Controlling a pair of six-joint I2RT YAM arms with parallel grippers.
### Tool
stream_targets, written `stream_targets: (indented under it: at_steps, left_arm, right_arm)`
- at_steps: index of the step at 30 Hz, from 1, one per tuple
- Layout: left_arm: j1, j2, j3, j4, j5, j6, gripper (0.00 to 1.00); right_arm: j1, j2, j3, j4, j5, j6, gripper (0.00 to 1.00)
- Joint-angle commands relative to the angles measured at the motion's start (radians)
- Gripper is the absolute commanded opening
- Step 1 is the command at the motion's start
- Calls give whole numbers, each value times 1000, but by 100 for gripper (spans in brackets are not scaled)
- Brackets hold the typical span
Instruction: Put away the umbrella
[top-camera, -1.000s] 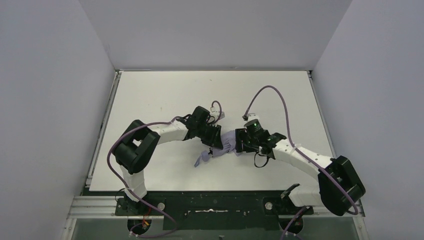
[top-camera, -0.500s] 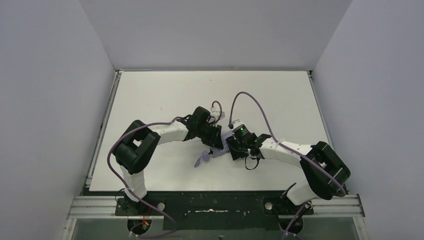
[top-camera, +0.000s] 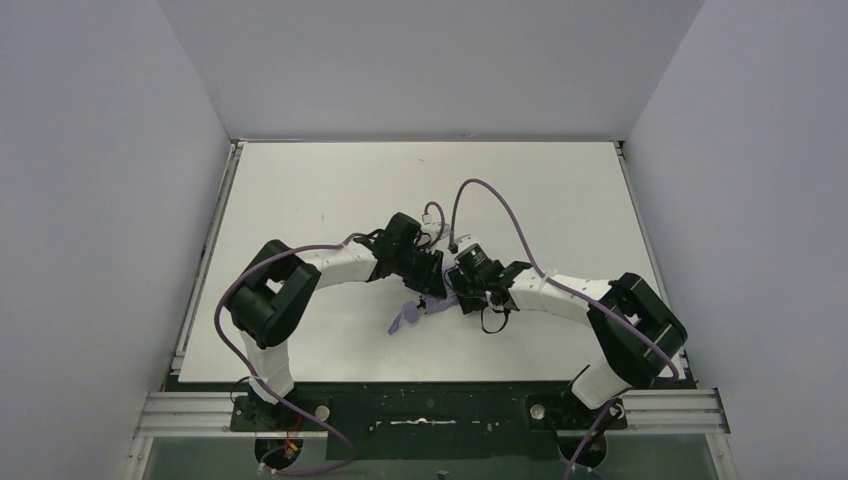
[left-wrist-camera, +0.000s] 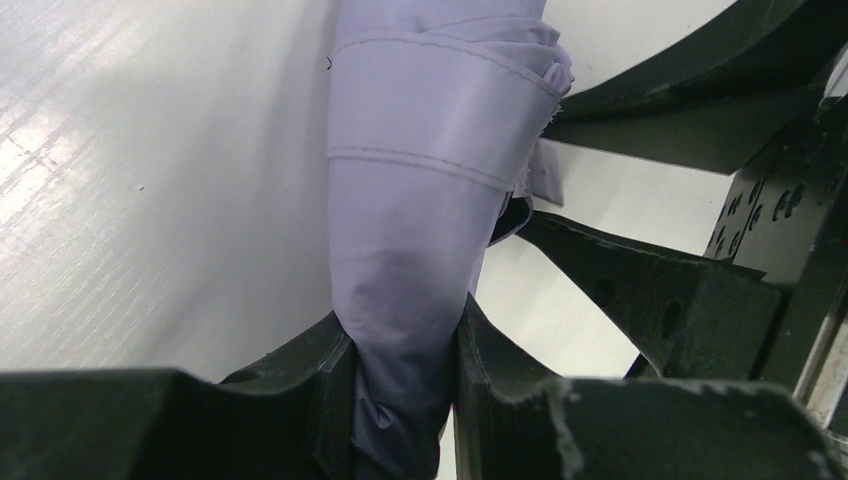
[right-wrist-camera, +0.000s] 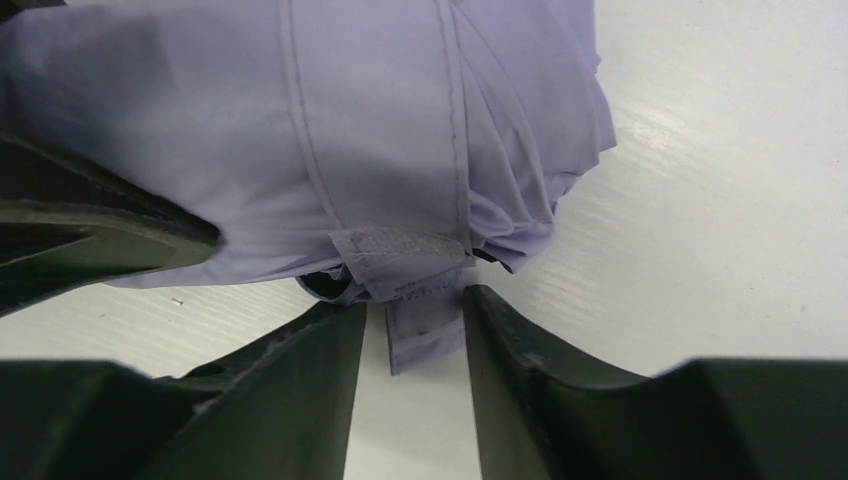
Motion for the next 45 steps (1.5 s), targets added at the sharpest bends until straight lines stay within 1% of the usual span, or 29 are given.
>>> stream_targets:
  at_steps: [1, 6, 9, 10, 15, 18, 22, 24, 26, 31, 34, 36, 42, 45]
  left_arm:
    - [1, 50, -10, -142, -160, 38, 0]
    - [1, 54, -7, -146, -159, 40, 0]
    - [1, 53, -6, -146, -162, 36, 0]
    - [1, 54, -6, -146, -165, 33, 0]
    - [1, 60, -4, -137, -179, -5, 0]
    - [2, 54, -3, -126, -198, -33, 0]
    - [4, 42, -2, -116, -224, -58, 0]
    - [6, 38, 1, -115, -235, -62, 0]
    - [8, 33, 1, -118, -247, -63, 0]
    - [14, 27, 8, -153, -298, -38, 0]
    - [18, 14, 3, -170, -340, -19, 0]
    - [17, 12, -2, -175, -360, -8, 0]
    - [-16, 6, -33, -148, -377, 1, 0]
    - [-39, -9, -65, -127, -396, 0, 0]
  right_arm:
    - [8, 38, 13, -68, 78, 31, 36]
    - [8, 46, 27, -141, 99, 88, 21]
    - [8, 36, 17, -145, 87, 123, 2]
    - [9, 34, 11, -135, 76, 129, 0]
    - [34, 23, 6, -108, 28, 114, 0]
    - [117, 17, 8, -103, 47, 115, 0]
    - [245, -6, -13, -92, 83, 168, 0]
    - [299, -24, -24, -112, 112, 203, 0]
    - [328, -53, -41, -145, 145, 237, 0]
    - [355, -169, -92, -272, 211, 322, 0]
    - [354, -254, -120, -316, 239, 371, 0]
    - [353, -281, -124, -321, 263, 379, 0]
    - [352, -266, -116, -266, 299, 336, 0]
    - [347, -276, -134, -256, 334, 347, 0]
